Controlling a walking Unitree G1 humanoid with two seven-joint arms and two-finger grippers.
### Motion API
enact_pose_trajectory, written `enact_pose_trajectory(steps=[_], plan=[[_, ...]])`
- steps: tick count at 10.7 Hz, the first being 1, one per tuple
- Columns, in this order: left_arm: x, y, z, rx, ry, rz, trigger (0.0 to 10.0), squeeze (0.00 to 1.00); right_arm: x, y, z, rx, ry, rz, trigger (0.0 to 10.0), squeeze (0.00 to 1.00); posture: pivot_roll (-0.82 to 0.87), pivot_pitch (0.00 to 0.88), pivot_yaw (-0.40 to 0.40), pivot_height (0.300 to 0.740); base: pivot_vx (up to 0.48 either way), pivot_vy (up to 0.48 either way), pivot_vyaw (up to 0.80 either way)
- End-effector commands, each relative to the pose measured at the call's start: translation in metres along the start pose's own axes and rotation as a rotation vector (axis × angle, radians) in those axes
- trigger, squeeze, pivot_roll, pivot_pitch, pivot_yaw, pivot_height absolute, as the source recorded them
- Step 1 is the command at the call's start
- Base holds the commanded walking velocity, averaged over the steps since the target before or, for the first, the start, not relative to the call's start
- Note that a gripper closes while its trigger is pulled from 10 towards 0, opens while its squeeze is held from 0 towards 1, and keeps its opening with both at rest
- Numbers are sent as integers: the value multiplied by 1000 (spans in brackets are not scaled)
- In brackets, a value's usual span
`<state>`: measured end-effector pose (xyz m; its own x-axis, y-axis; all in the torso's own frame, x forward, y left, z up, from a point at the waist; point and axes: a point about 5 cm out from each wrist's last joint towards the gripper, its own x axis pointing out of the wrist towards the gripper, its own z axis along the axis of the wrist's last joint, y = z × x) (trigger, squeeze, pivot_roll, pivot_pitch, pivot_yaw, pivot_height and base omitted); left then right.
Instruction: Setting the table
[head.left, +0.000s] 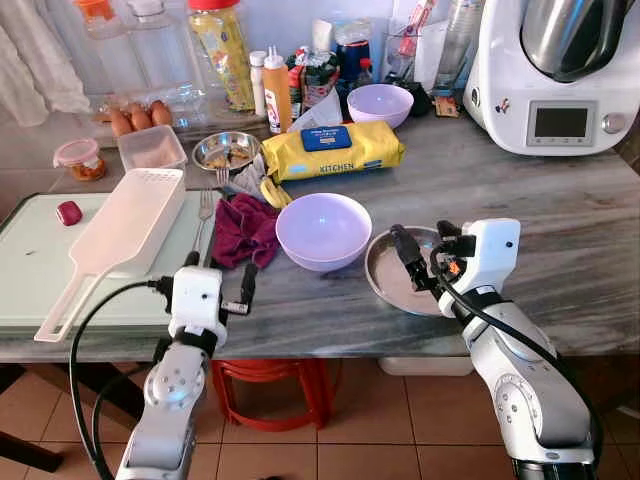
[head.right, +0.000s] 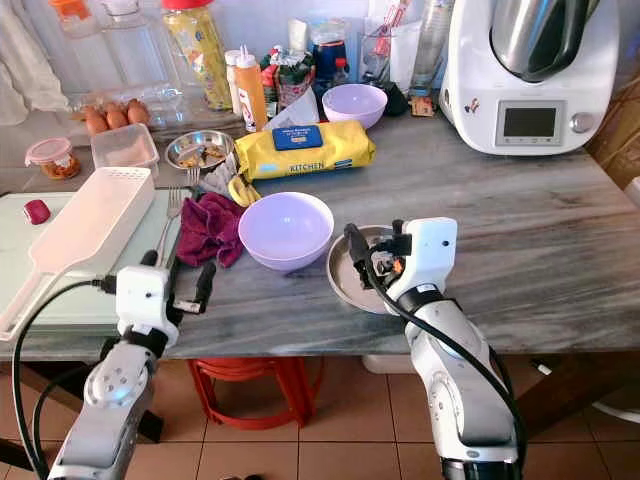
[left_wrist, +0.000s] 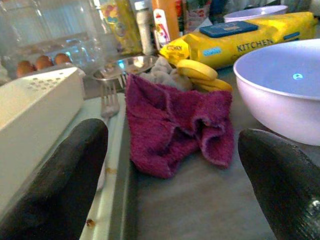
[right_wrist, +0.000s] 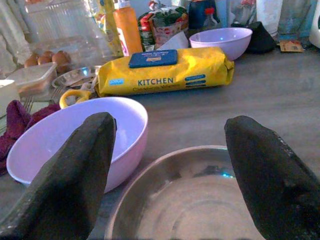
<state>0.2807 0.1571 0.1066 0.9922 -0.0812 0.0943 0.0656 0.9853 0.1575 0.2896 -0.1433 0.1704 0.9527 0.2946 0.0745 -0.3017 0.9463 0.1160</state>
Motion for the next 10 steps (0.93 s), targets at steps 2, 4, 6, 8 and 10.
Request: enact_pose_trajectory(steps=[2,4,6,8,10], plan=[[1,4,-2,20,22,17,10000,0,3,3,-1,5,-1,9,10000,0,-62,86,61,740,-306,0,0],[0,4,-3,21,27,18,10000,0,3,4,-1,6,-2,10,10000,0,-60,88,63,740,-313,0,0],[-1,5,-5,31,32,14,10000,0,3,4,-3,7,3,8,10000,0,-58,91,66,740,-313,0,0],[0,8,-5,44,32,12,10000,0,4,3,-3,11,4,4,10000,0,-58,92,66,740,-317,0,0],[2,7,-4,48,29,10,10000,0,5,2,-4,13,4,0,10000,0,-55,90,66,740,-319,0,0]])
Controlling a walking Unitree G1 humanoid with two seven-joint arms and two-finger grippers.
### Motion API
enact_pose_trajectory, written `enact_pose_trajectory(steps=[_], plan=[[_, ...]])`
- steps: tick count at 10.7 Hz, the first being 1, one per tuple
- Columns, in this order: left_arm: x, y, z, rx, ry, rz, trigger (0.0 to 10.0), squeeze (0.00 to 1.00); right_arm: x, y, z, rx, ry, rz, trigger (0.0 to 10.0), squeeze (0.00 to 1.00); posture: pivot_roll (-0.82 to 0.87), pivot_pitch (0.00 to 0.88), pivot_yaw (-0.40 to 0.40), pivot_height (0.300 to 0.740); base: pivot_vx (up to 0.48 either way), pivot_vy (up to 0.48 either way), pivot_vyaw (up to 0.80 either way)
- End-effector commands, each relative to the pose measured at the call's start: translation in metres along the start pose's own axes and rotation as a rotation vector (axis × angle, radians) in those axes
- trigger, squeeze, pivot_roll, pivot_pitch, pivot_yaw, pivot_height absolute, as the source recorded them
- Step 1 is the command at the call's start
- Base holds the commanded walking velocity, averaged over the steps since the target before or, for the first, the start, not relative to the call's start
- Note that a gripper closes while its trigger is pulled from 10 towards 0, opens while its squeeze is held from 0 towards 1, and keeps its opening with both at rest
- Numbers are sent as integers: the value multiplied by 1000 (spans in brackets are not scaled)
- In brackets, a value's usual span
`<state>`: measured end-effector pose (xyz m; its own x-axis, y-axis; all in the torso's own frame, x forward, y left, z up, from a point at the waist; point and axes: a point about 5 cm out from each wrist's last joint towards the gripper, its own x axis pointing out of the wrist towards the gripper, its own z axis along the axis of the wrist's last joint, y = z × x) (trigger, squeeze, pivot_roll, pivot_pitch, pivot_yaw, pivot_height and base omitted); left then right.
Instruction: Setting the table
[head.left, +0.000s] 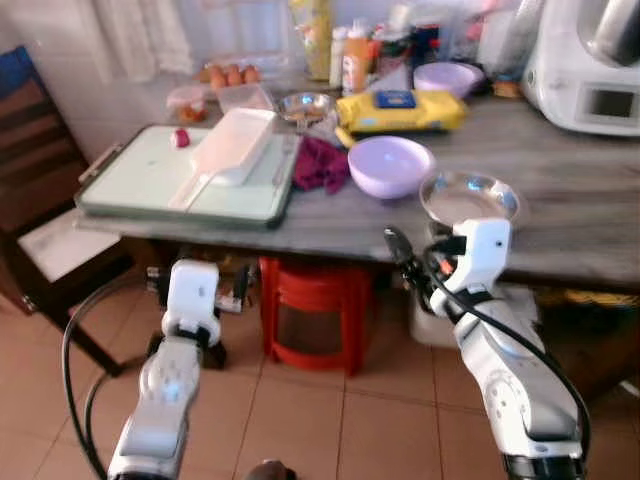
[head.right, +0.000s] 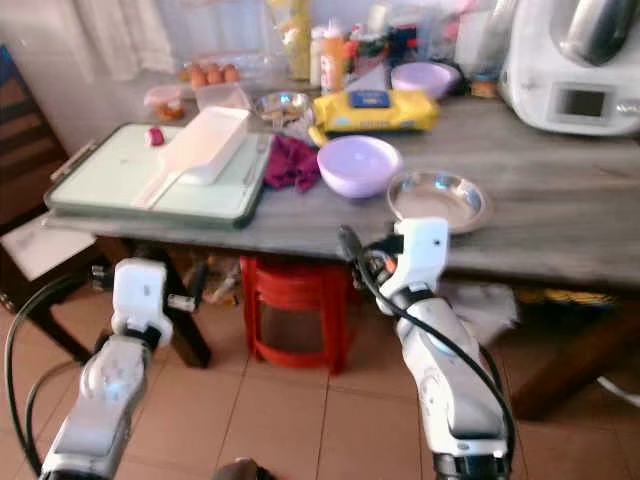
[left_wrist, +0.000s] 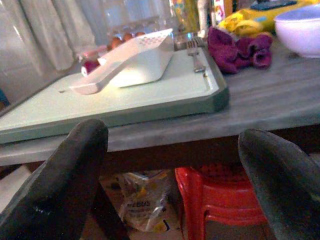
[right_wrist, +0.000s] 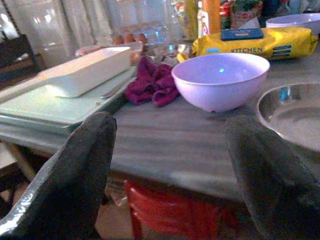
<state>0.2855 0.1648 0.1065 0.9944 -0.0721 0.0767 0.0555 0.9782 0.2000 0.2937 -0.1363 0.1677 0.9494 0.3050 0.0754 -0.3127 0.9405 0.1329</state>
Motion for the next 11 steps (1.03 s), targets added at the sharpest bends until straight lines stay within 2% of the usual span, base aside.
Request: enact_pose_trajectory(steps=[1,2,5,6,7,11], plan=[[-3,-1,-2,5,10,2,10000,0,0,-3,0,-2,3,-11,10000,0,-53,90,66,740,-315,0,0],[-3,-1,-3,5,10,1,10000,0,1,-3,-1,-2,3,-9,10000,0,-53,90,66,740,-296,0,0],[-5,-2,-3,12,-12,-19,10000,0,1,-2,-3,8,7,-8,10000,0,-49,93,68,740,0,0,0],[-5,-2,-3,-8,-9,-20,10000,0,3,-2,-4,21,14,-17,10000,0,-45,91,73,740,0,0,0],[-6,-5,0,-50,-31,-67,10000,0,4,-2,-5,18,14,-17,10000,0,-44,91,75,740,0,0,0],[-6,-11,1,-61,-33,-86,10000,0,5,3,-6,27,22,13,10000,0,-45,107,65,740,0,0,0]])
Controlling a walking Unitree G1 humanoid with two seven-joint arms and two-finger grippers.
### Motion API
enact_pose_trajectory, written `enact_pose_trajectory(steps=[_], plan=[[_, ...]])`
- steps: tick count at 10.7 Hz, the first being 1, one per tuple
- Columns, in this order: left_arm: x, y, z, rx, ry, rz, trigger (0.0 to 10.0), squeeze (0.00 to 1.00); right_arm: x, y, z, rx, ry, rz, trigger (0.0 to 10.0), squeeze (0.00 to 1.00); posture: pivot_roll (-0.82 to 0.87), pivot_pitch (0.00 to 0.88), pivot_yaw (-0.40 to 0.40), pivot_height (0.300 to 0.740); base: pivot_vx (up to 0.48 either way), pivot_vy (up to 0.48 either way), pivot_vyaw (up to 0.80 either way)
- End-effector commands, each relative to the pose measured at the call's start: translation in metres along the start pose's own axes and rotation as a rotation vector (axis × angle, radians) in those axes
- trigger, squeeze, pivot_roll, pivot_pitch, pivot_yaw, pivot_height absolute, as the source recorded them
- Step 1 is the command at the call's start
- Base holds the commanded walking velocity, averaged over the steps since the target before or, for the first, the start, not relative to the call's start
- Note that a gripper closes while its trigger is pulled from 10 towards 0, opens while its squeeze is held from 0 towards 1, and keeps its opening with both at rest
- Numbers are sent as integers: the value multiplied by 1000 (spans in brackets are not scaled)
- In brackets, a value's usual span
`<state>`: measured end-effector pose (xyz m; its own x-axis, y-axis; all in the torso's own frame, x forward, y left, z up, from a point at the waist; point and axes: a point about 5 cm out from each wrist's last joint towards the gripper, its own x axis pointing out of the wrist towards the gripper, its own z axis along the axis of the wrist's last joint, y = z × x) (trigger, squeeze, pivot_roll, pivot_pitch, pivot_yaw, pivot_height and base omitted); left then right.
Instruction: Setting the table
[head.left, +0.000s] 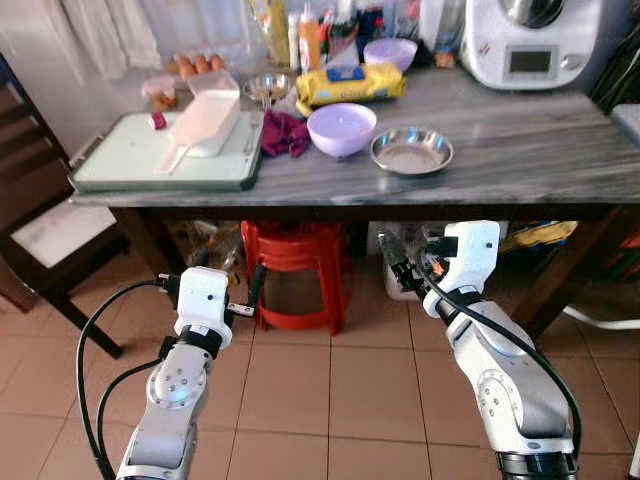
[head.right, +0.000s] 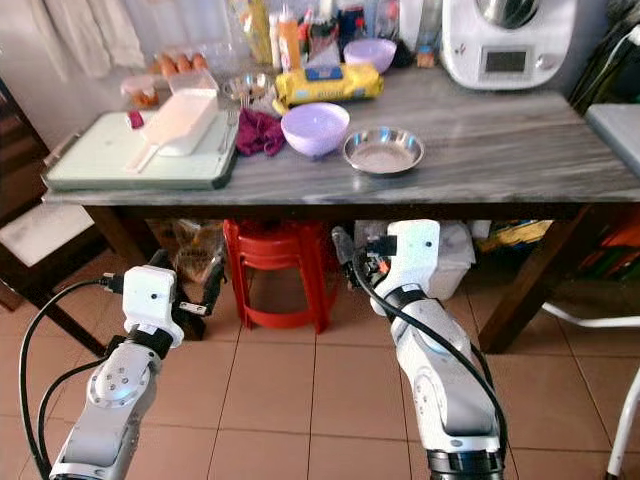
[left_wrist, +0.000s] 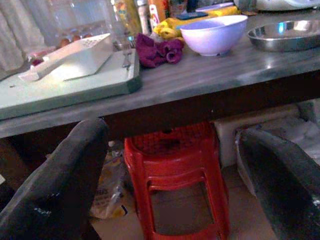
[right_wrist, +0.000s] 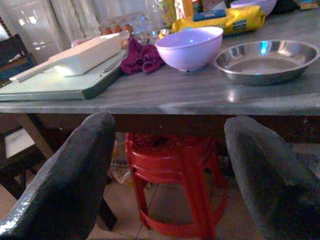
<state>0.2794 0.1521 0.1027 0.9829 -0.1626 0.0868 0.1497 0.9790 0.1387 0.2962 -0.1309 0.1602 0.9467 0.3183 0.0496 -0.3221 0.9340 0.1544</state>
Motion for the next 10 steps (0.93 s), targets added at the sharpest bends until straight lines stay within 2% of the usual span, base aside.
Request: enact_pose_trajectory(steps=[1,5,6,10], plan=[[-1,1,2,-1,-8,0,10000,0,1,-1,3,2,-7,3,10000,0,-45,109,64,740,0,0,0],[-1,-5,0,-11,2,-17,10000,0,1,2,0,2,8,11,10000,0,-50,115,59,740,0,0,0],[-1,-5,1,-12,0,-26,10000,0,1,5,1,-3,3,33,10000,0,-52,116,61,740,0,-289,0],[0,-5,2,-23,-1,-22,10000,0,-2,0,1,-16,-14,-5,10000,0,-51,121,65,740,0,-325,0]])
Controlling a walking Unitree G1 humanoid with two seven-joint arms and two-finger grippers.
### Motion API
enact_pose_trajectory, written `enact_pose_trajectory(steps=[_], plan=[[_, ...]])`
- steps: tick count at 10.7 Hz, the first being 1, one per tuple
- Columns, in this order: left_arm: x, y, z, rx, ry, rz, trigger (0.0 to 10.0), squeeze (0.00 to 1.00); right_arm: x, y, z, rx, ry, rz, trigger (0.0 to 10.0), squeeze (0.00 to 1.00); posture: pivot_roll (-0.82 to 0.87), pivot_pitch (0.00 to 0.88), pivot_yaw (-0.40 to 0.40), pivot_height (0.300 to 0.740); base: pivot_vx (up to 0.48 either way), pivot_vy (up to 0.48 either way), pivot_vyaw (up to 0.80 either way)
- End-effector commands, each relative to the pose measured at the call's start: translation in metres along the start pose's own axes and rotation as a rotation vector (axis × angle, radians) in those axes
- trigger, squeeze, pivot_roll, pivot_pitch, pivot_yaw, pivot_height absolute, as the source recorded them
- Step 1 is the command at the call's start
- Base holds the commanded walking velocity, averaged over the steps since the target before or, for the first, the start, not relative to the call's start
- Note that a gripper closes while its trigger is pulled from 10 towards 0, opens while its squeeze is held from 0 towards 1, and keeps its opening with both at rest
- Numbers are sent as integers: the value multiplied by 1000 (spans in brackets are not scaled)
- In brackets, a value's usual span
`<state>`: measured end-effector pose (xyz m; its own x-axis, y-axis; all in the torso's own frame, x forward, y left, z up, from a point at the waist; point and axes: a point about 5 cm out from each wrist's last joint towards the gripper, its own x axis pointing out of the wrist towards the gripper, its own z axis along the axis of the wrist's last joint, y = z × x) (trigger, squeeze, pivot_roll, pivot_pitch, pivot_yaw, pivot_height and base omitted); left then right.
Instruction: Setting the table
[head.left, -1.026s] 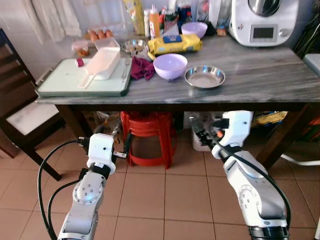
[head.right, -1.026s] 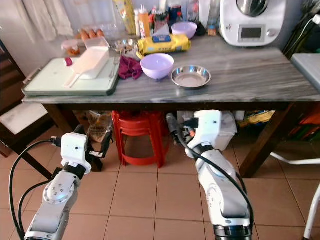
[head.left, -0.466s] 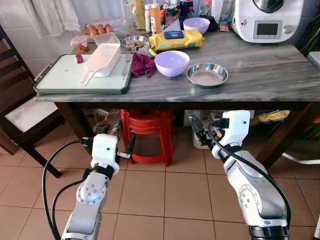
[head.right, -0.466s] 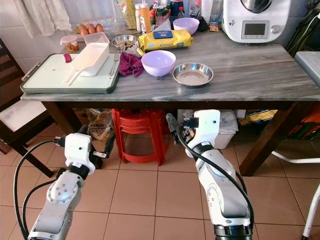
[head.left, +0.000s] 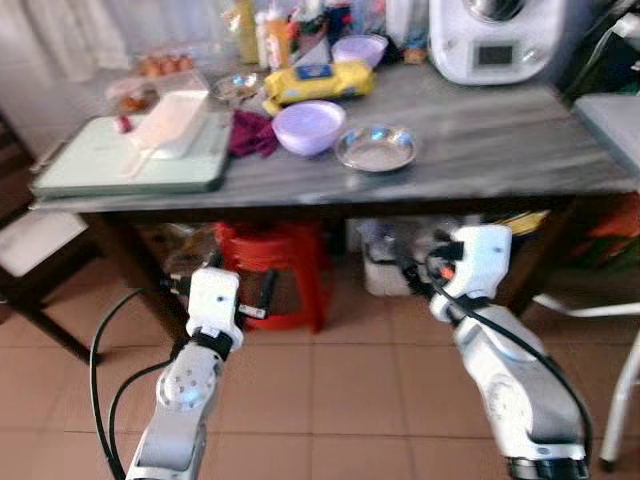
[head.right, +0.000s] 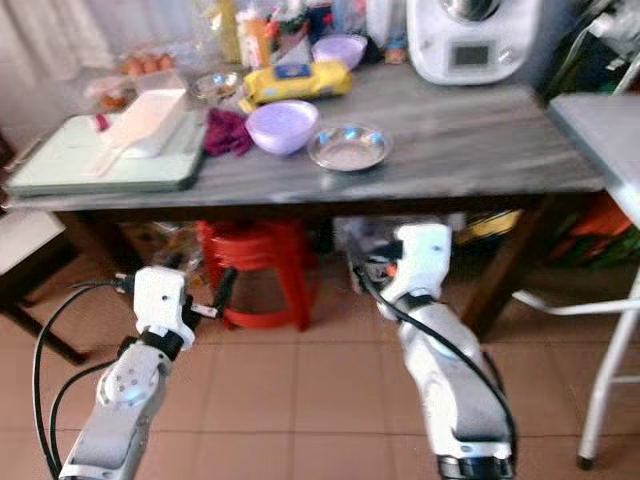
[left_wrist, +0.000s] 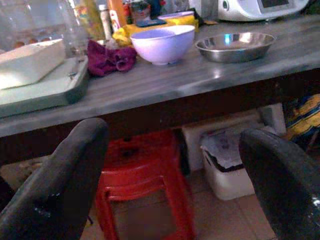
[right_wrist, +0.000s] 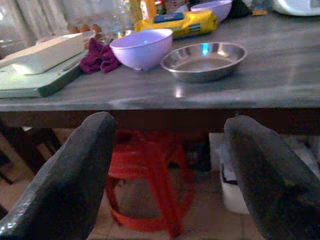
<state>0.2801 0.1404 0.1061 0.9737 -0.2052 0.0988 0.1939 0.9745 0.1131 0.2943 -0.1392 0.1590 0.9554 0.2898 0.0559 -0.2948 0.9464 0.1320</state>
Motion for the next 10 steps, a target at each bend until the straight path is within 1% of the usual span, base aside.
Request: enact_pose_trajectory(steps=[1,4,5,7,8,10], plan=[[-3,6,-2,5,13,18,10000,0,2,7,1,-15,-16,7,10000,0,-51,125,68,740,0,-330,0],[-4,9,-2,21,16,50,10000,0,0,0,6,-93,-77,-65,10000,0,-45,129,66,740,0,-303,0],[-5,10,-3,25,24,61,10000,0,-1,-1,5,-103,-76,-79,10000,0,-47,132,66,740,0,-277,0],[-14,16,-9,30,51,97,10000,0,-1,-2,2,-101,-81,-98,10000,0,-45,138,61,740,0,-255,0],[-16,16,-11,32,55,100,10000,0,0,-1,2,-93,-81,-96,10000,0,-43,138,60,740,0,-251,0],[-12,15,-8,34,47,92,10000,0,3,0,-1,-82,-67,-86,10000,0,-38,136,60,740,0,-246,0]])
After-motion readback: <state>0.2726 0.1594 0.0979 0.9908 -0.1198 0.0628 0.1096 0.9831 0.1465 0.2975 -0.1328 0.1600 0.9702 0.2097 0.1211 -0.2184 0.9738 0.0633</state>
